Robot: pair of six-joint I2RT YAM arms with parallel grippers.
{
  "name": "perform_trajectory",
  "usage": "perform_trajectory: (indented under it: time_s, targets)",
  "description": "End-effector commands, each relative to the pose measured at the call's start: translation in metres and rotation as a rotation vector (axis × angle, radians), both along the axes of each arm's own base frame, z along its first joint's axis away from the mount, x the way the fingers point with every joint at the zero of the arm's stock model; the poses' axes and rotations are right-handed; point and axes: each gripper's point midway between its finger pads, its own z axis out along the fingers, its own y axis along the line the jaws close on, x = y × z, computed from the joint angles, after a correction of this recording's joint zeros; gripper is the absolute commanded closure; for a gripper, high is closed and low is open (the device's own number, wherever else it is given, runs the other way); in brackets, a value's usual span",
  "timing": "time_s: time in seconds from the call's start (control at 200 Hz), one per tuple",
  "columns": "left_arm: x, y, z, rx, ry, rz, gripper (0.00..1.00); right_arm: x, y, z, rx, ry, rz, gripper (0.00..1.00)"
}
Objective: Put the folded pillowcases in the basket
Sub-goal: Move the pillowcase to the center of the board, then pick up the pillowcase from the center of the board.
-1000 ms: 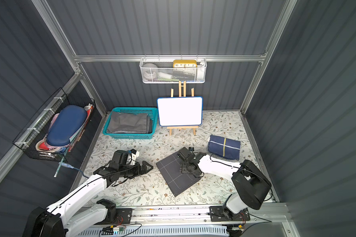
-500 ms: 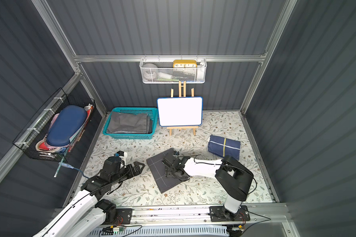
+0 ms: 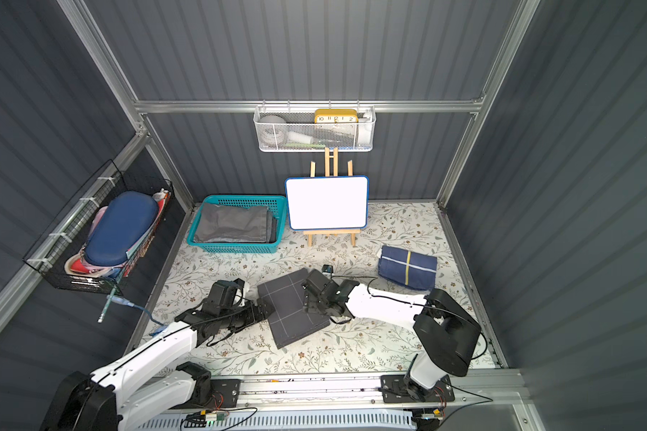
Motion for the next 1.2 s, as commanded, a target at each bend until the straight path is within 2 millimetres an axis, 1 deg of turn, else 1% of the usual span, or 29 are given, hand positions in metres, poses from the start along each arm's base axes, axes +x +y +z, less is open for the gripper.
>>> perform_trajectory:
  time_s: [0.0,0.06,0.16,0.22,0.36,0.465,0.49,0.5,0.535,0.595,0.665,0.695,0.755,0.78,0.905,0.97,1.035,1.19]
  targets:
    - [0.001,-0.018,0.0,-0.063,-0.005,-0.051,0.13,-0.007,-0.02,-0.023,-0.056,0.049,-0.013,0.2]
    - [0.001,-0.019,-0.007,-0.045,0.018,-0.051,0.13,-0.009,-0.015,-0.028,-0.032,0.068,-0.005,0.19]
    - [0.0,-0.022,-0.017,-0.025,0.038,-0.054,0.15,-0.013,0.003,-0.036,0.017,0.115,0.028,0.22]
    - [-0.001,-0.024,-0.022,-0.022,0.048,-0.059,0.2,-0.015,0.013,-0.04,0.043,0.129,0.047,0.24]
    - [-0.002,-0.025,-0.03,-0.017,0.057,-0.058,0.25,-0.022,0.033,-0.043,0.038,0.131,0.092,0.25]
    - [-0.001,-0.025,-0.031,-0.022,0.053,-0.051,0.36,-0.028,0.046,-0.044,0.043,0.136,0.119,0.25]
    - [0.001,-0.024,-0.03,-0.017,0.046,-0.045,0.4,-0.03,0.048,-0.044,0.044,0.136,0.124,0.25]
    - [0.001,-0.024,-0.03,-0.016,0.043,-0.046,0.44,-0.03,0.049,-0.044,0.046,0.135,0.125,0.25]
    - [0.003,-0.023,-0.028,-0.01,0.033,-0.042,0.52,-0.031,0.051,-0.044,0.046,0.136,0.126,0.25]
    - [0.008,-0.024,-0.023,-0.009,0.01,-0.043,0.63,-0.032,0.053,-0.044,0.051,0.136,0.127,0.25]
    - [0.013,-0.026,-0.014,-0.01,-0.017,-0.048,0.78,-0.033,0.051,-0.043,0.05,0.134,0.122,0.26]
    - [0.016,-0.024,-0.012,0.006,-0.029,-0.046,0.83,-0.033,0.051,-0.041,0.049,0.129,0.12,0.25]
    - [0.022,-0.022,-0.003,0.035,-0.058,-0.048,0.97,-0.032,0.046,-0.039,0.035,0.117,0.111,0.25]
    - [0.024,-0.02,0.0,0.049,-0.07,-0.049,1.0,-0.031,0.043,-0.037,0.027,0.109,0.105,0.25]
    - [0.036,-0.022,0.023,0.093,-0.135,-0.088,1.0,-0.027,0.032,-0.027,0.003,0.061,0.087,0.25]
    - [0.042,-0.022,0.032,0.123,-0.15,-0.112,1.0,-0.025,0.025,-0.022,-0.009,0.032,0.073,0.24]
    - [0.056,-0.022,0.046,0.164,-0.199,-0.122,1.0,-0.022,0.018,-0.015,-0.024,0.002,0.062,0.24]
    - [0.065,-0.028,0.071,0.21,-0.241,-0.209,1.0,-0.016,0.0,0.002,-0.075,-0.068,0.044,0.22]
